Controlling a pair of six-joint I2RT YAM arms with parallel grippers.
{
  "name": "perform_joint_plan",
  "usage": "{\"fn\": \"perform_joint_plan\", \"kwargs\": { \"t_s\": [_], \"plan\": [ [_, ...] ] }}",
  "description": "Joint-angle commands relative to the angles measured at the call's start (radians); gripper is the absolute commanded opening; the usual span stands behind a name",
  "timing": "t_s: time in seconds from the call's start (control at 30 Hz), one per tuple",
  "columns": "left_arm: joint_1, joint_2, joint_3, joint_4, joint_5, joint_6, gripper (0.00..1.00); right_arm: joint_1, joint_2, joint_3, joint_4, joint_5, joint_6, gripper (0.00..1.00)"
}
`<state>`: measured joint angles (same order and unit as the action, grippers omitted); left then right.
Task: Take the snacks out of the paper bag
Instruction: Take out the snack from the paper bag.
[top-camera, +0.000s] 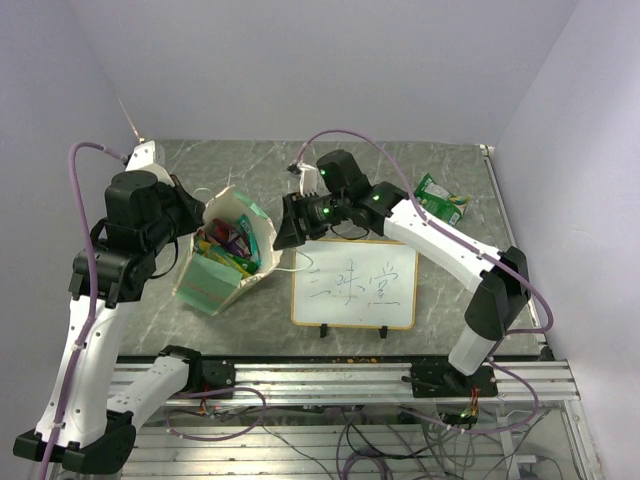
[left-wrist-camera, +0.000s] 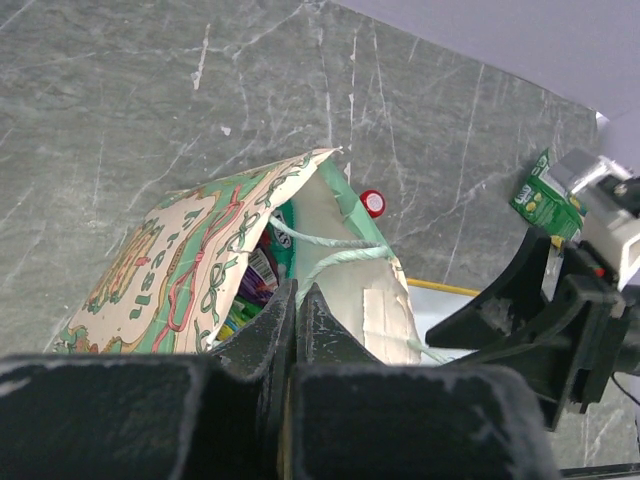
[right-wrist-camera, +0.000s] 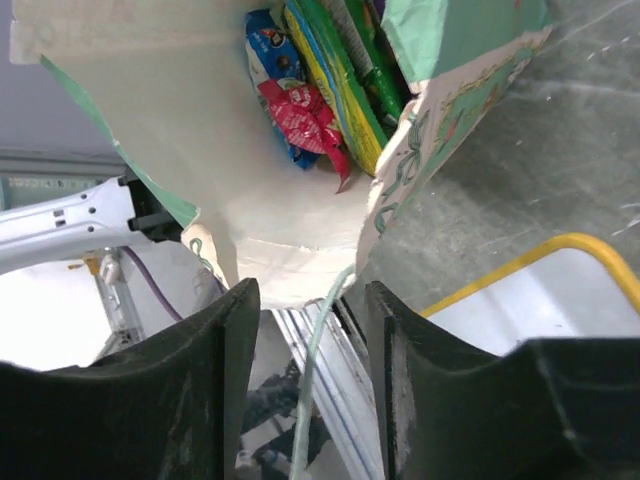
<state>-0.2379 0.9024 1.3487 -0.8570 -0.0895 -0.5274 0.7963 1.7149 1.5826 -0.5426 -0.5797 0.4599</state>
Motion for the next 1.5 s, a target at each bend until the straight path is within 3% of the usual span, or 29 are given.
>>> {"fn": "perform_joint_plan", "kwargs": {
  "t_s": [0.0, 0.1, 0.17, 0.43, 0.6, 0.9, 1.27, 1.47],
  "plan": [
    [0.004, 0.007, 0.057, 0.083, -0.018, 0.004, 0.07, 0.046, 0.019, -0.004, 0.003, 0.021, -0.013, 0.36],
    [0.005, 0.026, 0.076, 0.077, -0.033, -0.012, 0.07, 0.074, 0.028, 0.002, -0.020, 0.055, -0.021, 0.13],
    [0.005, 0.033, 0.083, 0.092, -0.034, -0.015, 0.07, 0.088, 0.021, -0.009, -0.008, 0.063, -0.015, 0.05],
    [0.005, 0.069, 0.168, 0.145, 0.045, 0.034, 0.07, 0.164, 0.024, -0.003, -0.030, 0.130, -0.054, 0.02],
    [0.005, 0.017, 0.106, 0.167, 0.091, 0.020, 0.07, 0.173, 0.011, -0.039, -0.048, 0.139, -0.069, 0.05],
    [0.005, -0.170, -0.108, 0.119, 0.139, -0.158, 0.07, 0.175, -0.075, -0.165, -0.059, 0.194, -0.079, 0.09],
    [0.005, -0.179, -0.132, 0.132, 0.274, -0.237, 0.07, 0.175, -0.196, -0.192, -0.073, 0.433, -0.071, 0.12],
    [0.005, -0.184, -0.163, 0.155, 0.322, -0.263, 0.07, 0.207, -0.258, -0.158, -0.001, 0.488, -0.053, 0.38]
  ]
}}
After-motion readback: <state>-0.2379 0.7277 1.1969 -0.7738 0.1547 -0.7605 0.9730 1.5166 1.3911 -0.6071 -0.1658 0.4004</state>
